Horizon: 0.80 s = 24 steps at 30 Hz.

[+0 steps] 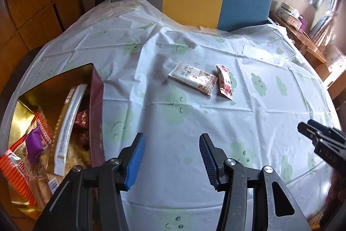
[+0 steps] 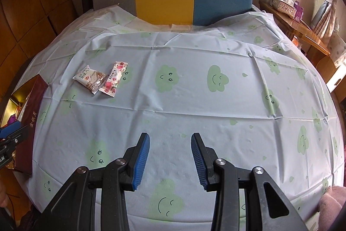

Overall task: Organize snacks
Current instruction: 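Lift both tools away from the tin toward the two remaining snacks, then grasp the white BA ZHEN bar with the left tool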

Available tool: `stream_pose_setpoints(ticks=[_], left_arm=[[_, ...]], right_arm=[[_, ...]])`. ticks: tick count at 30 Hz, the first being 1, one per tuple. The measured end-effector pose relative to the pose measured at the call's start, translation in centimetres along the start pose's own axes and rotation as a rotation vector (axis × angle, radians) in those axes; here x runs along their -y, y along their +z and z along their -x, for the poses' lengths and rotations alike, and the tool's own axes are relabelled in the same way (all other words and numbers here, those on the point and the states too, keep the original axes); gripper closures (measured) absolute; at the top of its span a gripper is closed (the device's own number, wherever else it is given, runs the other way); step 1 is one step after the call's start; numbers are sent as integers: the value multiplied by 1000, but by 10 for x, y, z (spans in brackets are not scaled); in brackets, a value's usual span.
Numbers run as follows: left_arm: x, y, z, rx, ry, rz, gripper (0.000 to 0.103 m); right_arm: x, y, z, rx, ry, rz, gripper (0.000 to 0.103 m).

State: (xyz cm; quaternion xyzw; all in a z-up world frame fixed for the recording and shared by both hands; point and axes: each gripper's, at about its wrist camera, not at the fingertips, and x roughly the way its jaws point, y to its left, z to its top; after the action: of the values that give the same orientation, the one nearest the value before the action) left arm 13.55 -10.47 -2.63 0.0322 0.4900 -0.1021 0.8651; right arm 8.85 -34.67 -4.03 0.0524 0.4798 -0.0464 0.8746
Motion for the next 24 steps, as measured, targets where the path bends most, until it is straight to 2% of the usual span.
stream_pose_setpoints(ticks=[6,11,13,17,21,24], left_arm=[[15,43,-47,-72,-20,59,50],[25,73,-88,-121,-32,108,44],[26,82,-104,-147,-44,142,40],[23,95,-131,-202,-66,237,39],[26,111,-136,-174,-59,260,38],[32,118,-144,-170,-12,232,38]], right_arm=[[0,1,4,13,18,-2,62],[0,2,6,15,38,-10,62],[-1,3,6,15,49,-11,62],[0,4,7,17,70,-18,62],[1,4,7,10,86,-31,62],[0,4,6,1,97,-32,62]])
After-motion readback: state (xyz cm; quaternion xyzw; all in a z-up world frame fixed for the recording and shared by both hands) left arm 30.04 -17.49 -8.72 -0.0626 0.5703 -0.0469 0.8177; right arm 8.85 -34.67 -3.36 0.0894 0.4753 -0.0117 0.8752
